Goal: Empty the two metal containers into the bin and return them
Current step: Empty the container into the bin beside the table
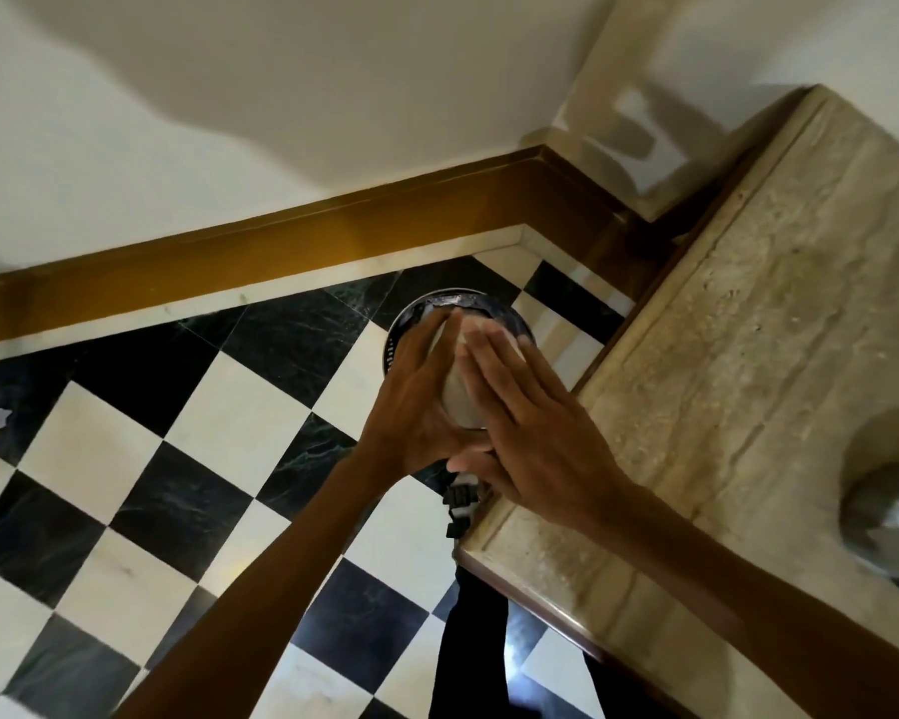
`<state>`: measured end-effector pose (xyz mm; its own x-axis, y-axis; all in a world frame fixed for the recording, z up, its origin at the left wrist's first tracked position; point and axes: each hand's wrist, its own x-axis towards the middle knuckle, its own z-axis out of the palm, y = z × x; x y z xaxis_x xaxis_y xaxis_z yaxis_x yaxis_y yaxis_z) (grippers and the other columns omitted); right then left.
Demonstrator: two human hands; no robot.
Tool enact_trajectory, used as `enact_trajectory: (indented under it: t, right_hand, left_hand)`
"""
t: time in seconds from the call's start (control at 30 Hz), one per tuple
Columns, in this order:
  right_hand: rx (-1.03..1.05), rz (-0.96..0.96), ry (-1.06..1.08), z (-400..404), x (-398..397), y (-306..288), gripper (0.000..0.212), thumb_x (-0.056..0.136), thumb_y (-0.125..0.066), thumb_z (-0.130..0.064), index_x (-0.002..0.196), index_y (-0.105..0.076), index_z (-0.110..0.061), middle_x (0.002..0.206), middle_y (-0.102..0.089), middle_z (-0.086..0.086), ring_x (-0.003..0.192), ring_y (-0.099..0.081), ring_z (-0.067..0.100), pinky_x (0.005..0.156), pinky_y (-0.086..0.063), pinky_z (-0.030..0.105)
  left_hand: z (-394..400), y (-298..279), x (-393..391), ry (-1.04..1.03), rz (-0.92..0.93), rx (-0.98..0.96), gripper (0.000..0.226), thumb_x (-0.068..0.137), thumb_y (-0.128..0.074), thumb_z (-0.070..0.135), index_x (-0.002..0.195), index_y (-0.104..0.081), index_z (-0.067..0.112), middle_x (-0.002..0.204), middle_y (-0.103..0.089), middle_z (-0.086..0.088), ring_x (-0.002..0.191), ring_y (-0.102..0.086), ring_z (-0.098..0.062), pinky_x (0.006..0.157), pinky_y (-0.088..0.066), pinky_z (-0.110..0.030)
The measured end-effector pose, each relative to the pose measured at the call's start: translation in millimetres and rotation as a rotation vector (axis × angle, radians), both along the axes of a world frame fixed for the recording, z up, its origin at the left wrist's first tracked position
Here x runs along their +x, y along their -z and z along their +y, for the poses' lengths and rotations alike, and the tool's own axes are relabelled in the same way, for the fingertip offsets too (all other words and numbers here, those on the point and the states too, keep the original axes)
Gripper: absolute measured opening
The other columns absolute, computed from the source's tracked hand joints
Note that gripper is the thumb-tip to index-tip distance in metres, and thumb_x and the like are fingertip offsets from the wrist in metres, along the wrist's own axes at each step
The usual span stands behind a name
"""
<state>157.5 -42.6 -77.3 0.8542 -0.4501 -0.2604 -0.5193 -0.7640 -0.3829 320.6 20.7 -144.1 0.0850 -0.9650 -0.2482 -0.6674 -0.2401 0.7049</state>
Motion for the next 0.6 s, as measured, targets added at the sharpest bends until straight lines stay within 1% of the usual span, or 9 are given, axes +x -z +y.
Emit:
enact_trajectory:
  t: [0.07, 0.2, 0.3, 0.33, 0.4, 0.47, 0.5, 0.57, 0.6]
  right_hand:
    - [0.049, 0.097, -0.049, 0.3, -2.9, 5.8, 0.101, 0.089, -0.031, -0.077, 0.157, -0.014, -0.004, 0.166, -0.016, 0.019, 0.155, -0.011, 0.034, 0.122, -0.024, 0.053]
    - [0.038, -0.048, 0.082, 5.6, -4.5, 5.2, 0.092, 0.091, -0.031, -0.07, 0.156, -0.012, -0.007, 0.164, -0.017, 0.017, 0.153, -0.018, 0.035, 0.124, -0.023, 0.05]
    - [0.097, 0.1, -0.014, 4.9, -10.2, 10.8, 0.09, 0.094, -0.023, -0.071, 0.157, -0.011, -0.007, 0.166, -0.017, 0.016, 0.155, -0.012, 0.031, 0.123, -0.021, 0.051]
    - [0.136, 0.088, 0.041, 4.2, -13.4, 10.8, 0.088, 0.095, -0.017, -0.07, 0.157, -0.015, -0.007, 0.165, -0.021, 0.015, 0.155, -0.015, 0.029, 0.124, -0.021, 0.049]
    - [0.26, -0.098, 0.286, 4.6, -19.2, 1.1, 0.079, 0.097, -0.017, -0.063, 0.156, -0.023, -0.011, 0.163, -0.029, 0.013, 0.153, -0.023, 0.025, 0.123, -0.028, 0.04]
    - [0.408, -0.308, 0.564, 6.9, -30.8, -11.3, 0.065, 0.1, -0.029, -0.055, 0.155, -0.027, -0.019, 0.161, -0.034, 0.008, 0.15, -0.031, 0.018, 0.115, -0.039, 0.032]
    - [0.49, -0.376, 0.674, 10.0, -39.7, -15.0, 0.06, 0.101, -0.034, -0.05, 0.154, -0.029, -0.022, 0.16, -0.035, 0.005, 0.148, -0.034, 0.015, 0.113, -0.043, 0.032]
    - [0.579, -0.394, 0.768, 12.8, -55.2, -19.3, 0.056, 0.101, -0.042, -0.044, 0.153, -0.029, -0.027, 0.159, -0.035, 0.0, 0.146, -0.035, 0.01, 0.113, -0.043, 0.032]
    - [0.609, -0.384, 0.774, 14.4, -63.0, -19.7, 0.058, 0.1, -0.046, -0.042, 0.153, -0.028, -0.028, 0.159, -0.035, -0.002, 0.145, -0.036, 0.009, 0.112, -0.043, 0.03]
  left_hand:
    - [0.6, 0.6, -3.2, 0.01, -0.023, 0.01, 0.129, 0.06, -0.074, 0.076, 0.157, -0.023, 0.007, 0.163, -0.028, -0.019, 0.149, -0.028, -0.035, 0.117, -0.039, -0.054]
    - [0.9, 3.9, -6.9, -0.009, -0.018, -0.021, 0.126, 0.062, -0.074, 0.073, 0.155, -0.022, 0.006, 0.162, -0.029, -0.023, 0.149, -0.029, -0.038, 0.115, -0.04, -0.059]
    - [-0.6, 6.6, -10.5, 0.022, -0.049, 0.051, 0.128, 0.061, -0.072, 0.077, 0.157, -0.021, 0.01, 0.165, -0.025, -0.019, 0.151, -0.026, -0.038, 0.114, -0.041, -0.06]
    - [0.8, 6.6, -11.4, 0.027, -0.041, 0.054, 0.128, 0.061, -0.068, 0.083, 0.157, -0.022, 0.012, 0.164, -0.025, -0.021, 0.149, -0.028, -0.04, 0.113, -0.043, -0.06]
    - [6.6, 5.8, -9.7, -0.057, 0.012, 0.046, 0.119, 0.062, -0.066, 0.085, 0.152, -0.03, 0.017, 0.16, -0.034, -0.02, 0.142, -0.04, -0.038, 0.107, -0.049, -0.056]
    - [7.9, -4.1, -11.2, -0.236, 0.186, 0.102, 0.1, 0.064, -0.077, 0.071, 0.145, -0.047, 0.021, 0.149, -0.051, -0.01, 0.132, -0.053, -0.028, 0.101, -0.056, -0.049]
    - [6.5, -14.2, -14.0, -0.35, 0.349, 0.17, 0.088, 0.067, -0.08, 0.063, 0.141, -0.055, 0.024, 0.142, -0.058, -0.007, 0.127, -0.058, -0.026, 0.099, -0.058, -0.046]
    - [-0.8, -38.5, -21.4, -0.55, 0.842, 0.369, 0.077, 0.068, -0.082, 0.055, 0.135, -0.061, 0.022, 0.134, -0.066, -0.014, 0.122, -0.064, -0.035, 0.093, -0.062, -0.044]
    - [-2.1, -48.9, -24.9, -0.626, 1.093, 0.49, 0.086, 0.064, -0.084, 0.058, 0.136, -0.06, 0.019, 0.134, -0.065, -0.02, 0.121, -0.065, -0.04, 0.089, -0.062, -0.048]
